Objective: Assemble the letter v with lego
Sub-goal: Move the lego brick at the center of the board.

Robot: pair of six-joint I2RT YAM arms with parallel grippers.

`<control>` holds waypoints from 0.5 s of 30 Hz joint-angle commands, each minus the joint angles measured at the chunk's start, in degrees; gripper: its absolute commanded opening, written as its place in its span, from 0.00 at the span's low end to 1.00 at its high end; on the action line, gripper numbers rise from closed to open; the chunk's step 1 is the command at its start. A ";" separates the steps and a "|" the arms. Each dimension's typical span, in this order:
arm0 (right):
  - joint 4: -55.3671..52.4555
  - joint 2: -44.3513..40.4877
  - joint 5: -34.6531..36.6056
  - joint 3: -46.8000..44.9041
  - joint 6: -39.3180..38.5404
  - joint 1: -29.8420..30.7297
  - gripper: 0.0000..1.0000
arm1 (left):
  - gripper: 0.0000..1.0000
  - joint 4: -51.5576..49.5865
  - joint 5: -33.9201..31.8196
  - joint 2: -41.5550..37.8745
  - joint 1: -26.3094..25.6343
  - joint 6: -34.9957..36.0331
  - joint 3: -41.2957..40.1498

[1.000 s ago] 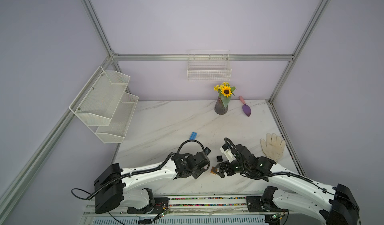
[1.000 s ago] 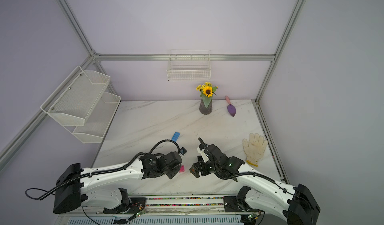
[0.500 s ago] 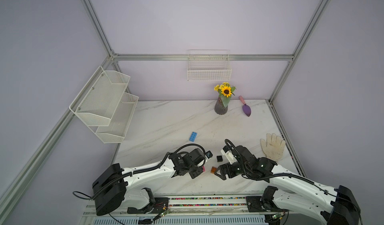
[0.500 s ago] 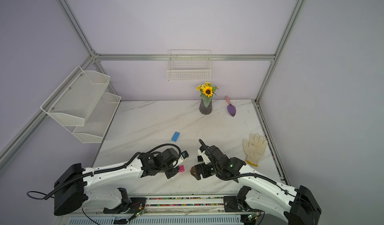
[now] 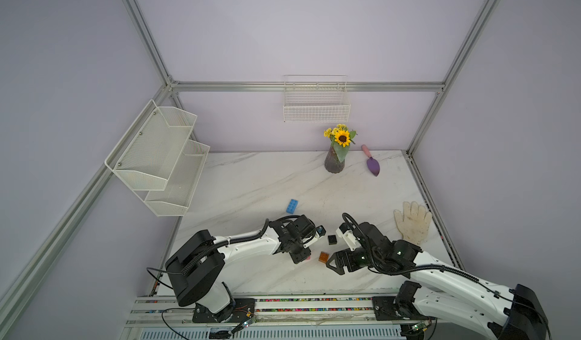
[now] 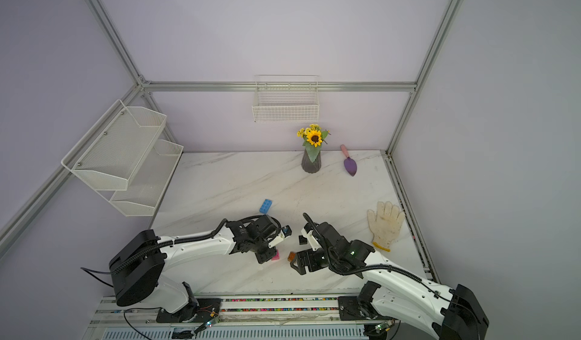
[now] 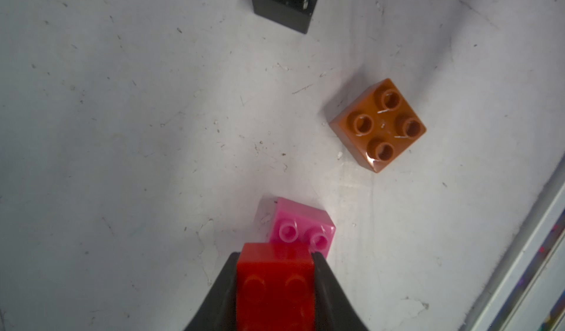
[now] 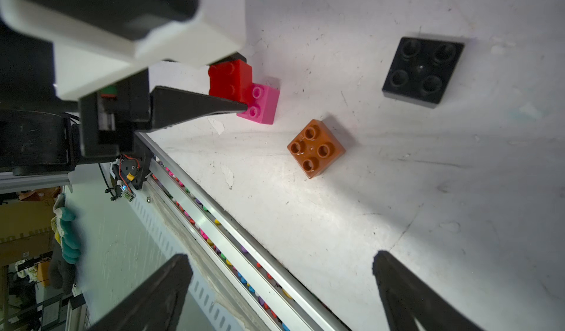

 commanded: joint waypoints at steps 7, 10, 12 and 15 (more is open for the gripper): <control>-1.93 -0.58 0.38 0.49 0.82 0.34 0.97 | 0.27 -3.52 5.79 1.12 0.27 2.59 2.84; -2.19 -1.03 0.54 0.49 0.82 0.34 0.97 | 0.27 -4.29 6.48 1.46 0.28 1.67 2.75; -2.42 -1.50 0.73 0.51 1.07 0.34 0.97 | 0.27 -5.09 6.42 2.03 0.28 1.08 2.92; -2.34 -2.12 0.82 0.34 1.59 0.34 0.97 | 0.27 -5.34 5.79 2.48 0.28 -0.02 2.92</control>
